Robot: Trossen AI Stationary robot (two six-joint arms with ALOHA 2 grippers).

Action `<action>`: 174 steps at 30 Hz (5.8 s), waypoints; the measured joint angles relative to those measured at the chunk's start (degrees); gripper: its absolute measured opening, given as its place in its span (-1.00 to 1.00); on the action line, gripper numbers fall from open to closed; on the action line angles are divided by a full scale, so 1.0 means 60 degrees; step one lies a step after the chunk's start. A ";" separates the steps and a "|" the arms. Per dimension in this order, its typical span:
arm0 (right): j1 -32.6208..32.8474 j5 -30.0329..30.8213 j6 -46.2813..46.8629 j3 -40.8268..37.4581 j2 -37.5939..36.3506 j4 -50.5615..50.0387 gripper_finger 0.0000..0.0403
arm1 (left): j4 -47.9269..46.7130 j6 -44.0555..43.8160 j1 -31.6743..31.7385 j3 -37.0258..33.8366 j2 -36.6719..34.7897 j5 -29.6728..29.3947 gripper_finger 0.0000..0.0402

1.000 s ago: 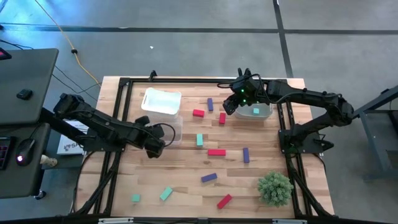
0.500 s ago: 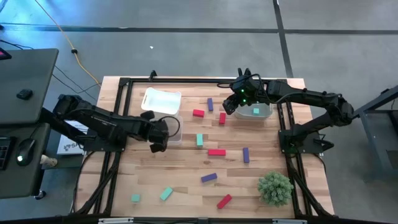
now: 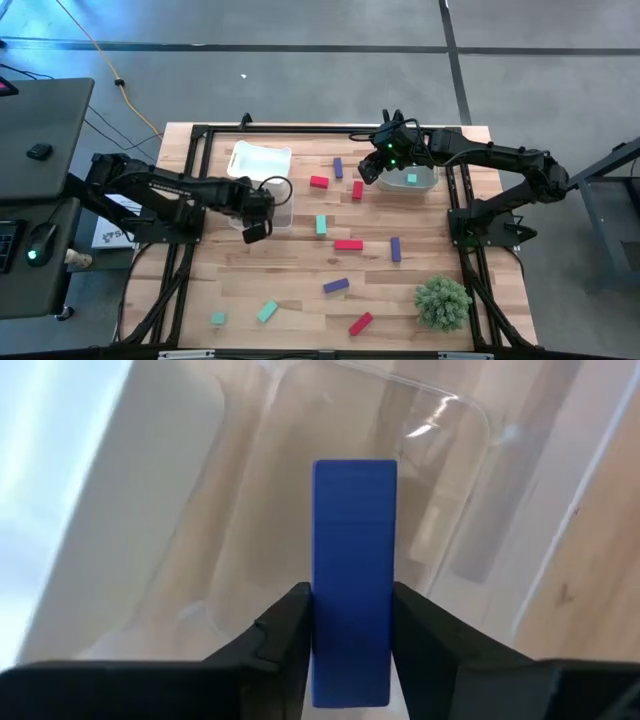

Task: Sort & place blocks by color
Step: Put the purple block into the transparent bin, then adjust the transparent bin, then put the red block into the white bin

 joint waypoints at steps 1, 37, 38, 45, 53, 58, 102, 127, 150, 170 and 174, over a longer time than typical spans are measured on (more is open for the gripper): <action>0.0000 -0.0007 0.0000 0.0000 0.0000 -0.0002 -0.14 | 0.0000 -0.0001 0.0070 0.0000 0.0000 0.0209 -0.44; 0.0000 -0.0276 0.0419 0.0000 0.0004 0.0112 -0.14 | 0.0386 -0.0342 0.0249 0.0062 0.0007 0.1852 -0.28; 0.0000 -0.0282 0.0419 0.0000 0.0004 0.0109 -0.14 | 0.0386 -0.0408 0.0208 0.0062 0.0007 0.1923 -0.28; 0.0000 -0.0288 0.0419 0.0000 0.0004 0.0109 -0.14 | 0.0350 -0.0911 -0.0334 0.0062 0.0007 0.2376 -0.28; 0.0002 -0.0288 0.0413 0.0000 0.0004 0.0107 -0.14 | 0.0350 -0.1747 -0.1078 0.0062 0.0007 0.2518 -0.28; 0.0002 -0.0288 0.0412 0.0000 0.0004 0.0108 -0.14 | 0.0391 -0.2017 -0.1113 0.0062 0.0007 0.2492 -0.28; 0.1522 -0.1331 0.2973 -0.0033 0.0217 -0.0942 -0.14 | 0.0565 0.2550 0.3538 0.2557 -0.0178 0.0013 -0.28; 0.3938 -0.1238 -0.0611 -0.0036 0.2755 -0.0311 0.07 | 0.0637 0.2597 0.4516 0.2555 -0.0160 0.1312 -0.06; 0.4473 -0.0946 -0.1766 -0.0040 0.5041 0.0001 0.07 | 0.0641 0.2497 0.4374 0.2554 -0.0160 0.1488 -0.08; 0.4350 -0.1456 -0.1534 -0.0015 0.5650 0.0025 -0.52 | 0.0637 0.2497 0.4374 0.2554 -0.0160 0.1485 -0.08; 0.4271 -0.1613 -0.1335 0.0089 0.5665 -0.0064 -0.53 | 0.0637 0.2455 0.4374 0.2554 -0.0160 0.1533 -0.08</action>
